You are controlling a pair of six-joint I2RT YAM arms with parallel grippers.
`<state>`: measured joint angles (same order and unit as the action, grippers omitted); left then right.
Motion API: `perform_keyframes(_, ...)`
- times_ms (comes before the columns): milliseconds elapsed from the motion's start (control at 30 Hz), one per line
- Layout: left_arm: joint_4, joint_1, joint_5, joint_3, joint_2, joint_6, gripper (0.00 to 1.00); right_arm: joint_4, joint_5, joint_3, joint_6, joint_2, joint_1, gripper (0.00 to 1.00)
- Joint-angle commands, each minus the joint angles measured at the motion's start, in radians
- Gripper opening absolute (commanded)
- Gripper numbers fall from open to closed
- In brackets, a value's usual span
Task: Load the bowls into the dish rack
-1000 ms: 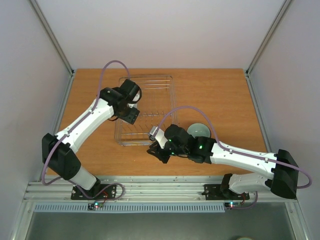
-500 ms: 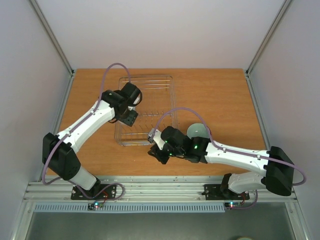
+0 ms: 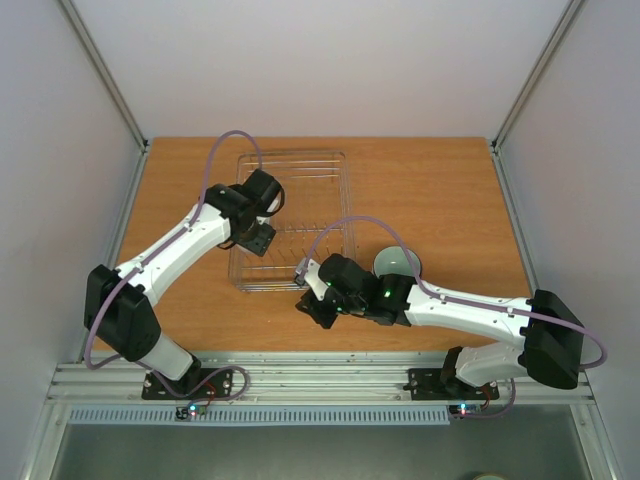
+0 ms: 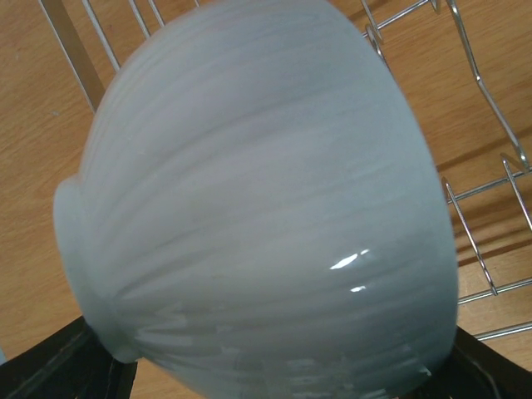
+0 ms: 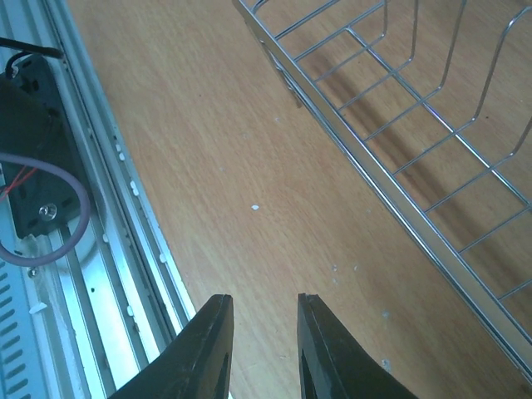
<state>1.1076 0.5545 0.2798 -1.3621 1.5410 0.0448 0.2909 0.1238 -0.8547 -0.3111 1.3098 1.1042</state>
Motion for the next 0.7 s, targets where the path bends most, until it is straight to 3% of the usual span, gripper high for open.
perform_keyframes(0,-0.037,0.008,-0.005,0.006,-0.009,-0.002,0.00,-0.017,-0.034,0.012,0.009,-0.017,-0.001,0.25)
perform_keyframes(667,-0.051,0.081,-0.030,0.030,0.046,0.003,0.00,-0.016,-0.081,0.028,0.007,-0.032,-0.001,0.24)
